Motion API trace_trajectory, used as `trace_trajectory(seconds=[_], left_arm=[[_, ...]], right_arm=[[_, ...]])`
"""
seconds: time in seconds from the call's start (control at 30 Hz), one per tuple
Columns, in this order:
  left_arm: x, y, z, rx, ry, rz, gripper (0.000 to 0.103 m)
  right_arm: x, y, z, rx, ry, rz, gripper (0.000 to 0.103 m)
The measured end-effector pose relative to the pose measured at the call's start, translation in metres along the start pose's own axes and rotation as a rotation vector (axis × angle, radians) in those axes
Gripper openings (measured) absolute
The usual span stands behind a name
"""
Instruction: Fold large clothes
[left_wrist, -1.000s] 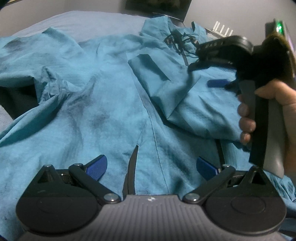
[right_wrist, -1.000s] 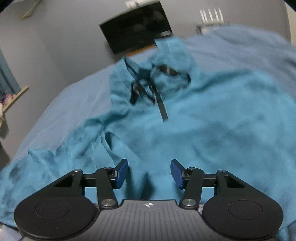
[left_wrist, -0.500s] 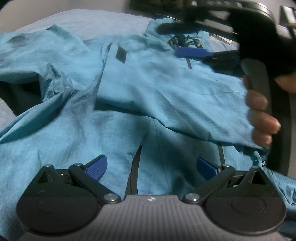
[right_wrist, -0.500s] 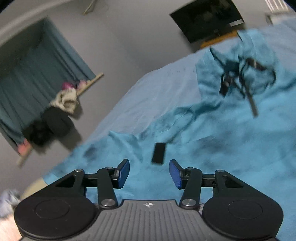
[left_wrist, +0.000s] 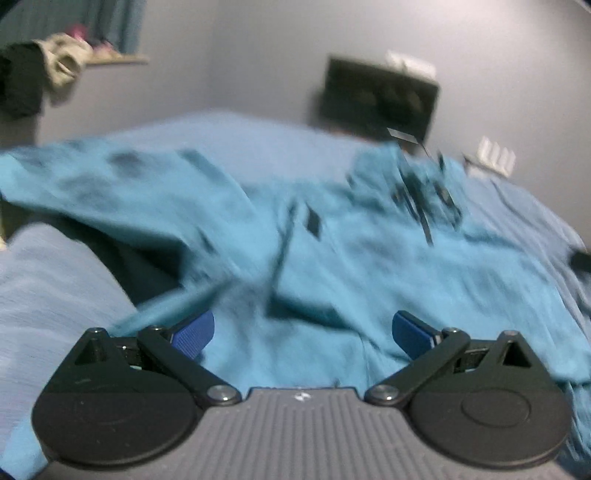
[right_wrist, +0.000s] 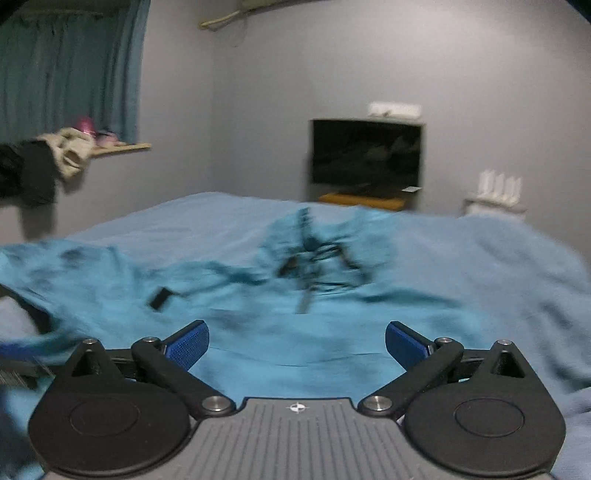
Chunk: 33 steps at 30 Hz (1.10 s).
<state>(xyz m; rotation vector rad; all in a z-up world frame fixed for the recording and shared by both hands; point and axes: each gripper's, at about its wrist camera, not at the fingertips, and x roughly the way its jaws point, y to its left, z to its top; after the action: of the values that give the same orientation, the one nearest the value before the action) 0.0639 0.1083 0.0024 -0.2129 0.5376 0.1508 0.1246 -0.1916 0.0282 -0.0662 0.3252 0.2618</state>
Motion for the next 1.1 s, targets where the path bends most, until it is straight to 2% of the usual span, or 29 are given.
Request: trace_trajectory(seconds=[0.13, 0.2, 0.3, 0.37, 0.4, 0.57, 0.67, 0.77, 0.83, 0.9, 0.97, 1.03, 1.1], left_arm=[[-0.017, 0.003, 0.013, -0.007, -0.024, -0.053, 0.103], [-0.023, 0.004, 0.018, 0.005, -0.025, -0.031, 0.103], [-0.022, 0.017, 0.029, -0.026, 0.074, 0.022, 0.103], [-0.018, 0.034, 0.039, -0.050, 0.144, 0.074, 0.103], [-0.018, 0.047, 0.044, -0.078, 0.150, 0.113, 0.103], [-0.021, 0.127, 0.076, -0.280, 0.088, 0.278, 0.103], [-0.016, 0.174, 0.096, -0.338, 0.038, 0.389, 0.103], [0.002, 0.219, 0.107, -0.380, 0.062, 0.457, 0.103], [0.013, 0.248, 0.108, -0.442, 0.077, 0.432, 0.103], [0.024, 0.270, 0.105, -0.523, 0.094, 0.367, 0.103], [0.031, 0.286, 0.102, -0.567, 0.083, 0.355, 0.103], [0.033, 0.295, 0.104, -0.601, 0.029, 0.336, 0.103], [0.032, 0.302, 0.107, -0.644, -0.046, 0.256, 0.103]], right_arm=[[-0.016, -0.029, -0.010, 0.022, 0.014, -0.070, 0.103], [-0.020, -0.045, -0.019, 0.078, 0.036, -0.029, 0.103], [-0.020, -0.063, -0.037, 0.156, 0.072, 0.059, 0.103], [-0.017, -0.067, -0.046, 0.181, 0.103, 0.076, 0.103], [-0.015, -0.069, -0.049, 0.185, 0.115, 0.079, 0.103], [-0.009, -0.055, -0.058, 0.158, 0.139, 0.129, 0.103], [-0.005, -0.044, -0.061, 0.112, 0.161, 0.136, 0.103], [0.000, -0.038, -0.064, 0.084, 0.187, 0.136, 0.103], [0.003, -0.036, -0.065, 0.080, 0.197, 0.137, 0.103], [0.006, -0.035, -0.065, 0.082, 0.202, 0.136, 0.103], [0.009, -0.035, -0.066, 0.081, 0.205, 0.134, 0.103], [0.012, -0.035, -0.068, 0.076, 0.214, 0.132, 0.103], [0.017, -0.035, -0.070, 0.066, 0.227, 0.130, 0.103]])
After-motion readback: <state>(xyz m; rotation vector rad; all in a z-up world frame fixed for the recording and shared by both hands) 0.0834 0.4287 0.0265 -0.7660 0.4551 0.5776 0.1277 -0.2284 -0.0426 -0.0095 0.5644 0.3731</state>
